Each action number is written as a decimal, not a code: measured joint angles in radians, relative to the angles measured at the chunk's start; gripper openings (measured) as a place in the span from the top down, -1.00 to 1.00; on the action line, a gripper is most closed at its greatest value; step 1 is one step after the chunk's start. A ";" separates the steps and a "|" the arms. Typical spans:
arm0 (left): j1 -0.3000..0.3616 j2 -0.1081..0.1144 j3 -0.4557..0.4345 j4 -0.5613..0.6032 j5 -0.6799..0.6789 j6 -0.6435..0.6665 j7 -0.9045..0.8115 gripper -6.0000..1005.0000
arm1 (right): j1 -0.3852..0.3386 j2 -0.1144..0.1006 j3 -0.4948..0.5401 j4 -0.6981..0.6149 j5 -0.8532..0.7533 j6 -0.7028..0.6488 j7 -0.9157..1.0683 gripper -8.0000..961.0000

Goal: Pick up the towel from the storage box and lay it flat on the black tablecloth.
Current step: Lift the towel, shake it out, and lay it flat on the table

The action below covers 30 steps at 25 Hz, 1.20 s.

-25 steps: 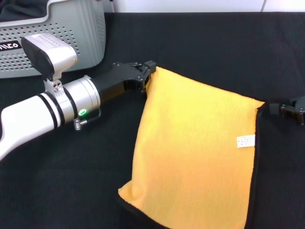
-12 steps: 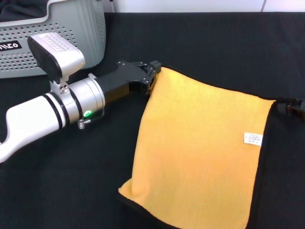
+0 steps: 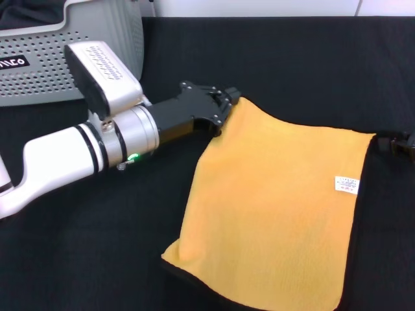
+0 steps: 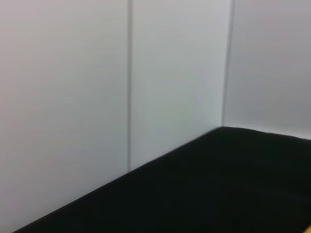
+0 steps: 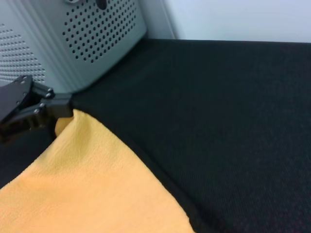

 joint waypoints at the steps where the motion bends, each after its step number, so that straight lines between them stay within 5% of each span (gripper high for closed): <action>1: -0.004 0.000 0.012 0.002 0.000 -0.001 0.008 0.96 | -0.001 0.000 0.001 -0.002 0.000 0.002 0.002 0.91; 13: 0.017 0.000 0.185 0.125 -0.160 0.003 0.071 0.96 | -0.077 0.010 0.004 -0.100 0.001 0.026 0.036 0.91; 23: 0.047 0.000 0.395 0.177 -0.400 -0.019 0.347 0.96 | -0.100 0.019 0.025 -0.124 0.002 0.033 0.039 0.90; 30: 0.041 0.000 0.424 0.168 -0.494 -0.085 0.512 0.96 | -0.097 0.021 0.018 -0.125 0.001 0.033 0.034 0.90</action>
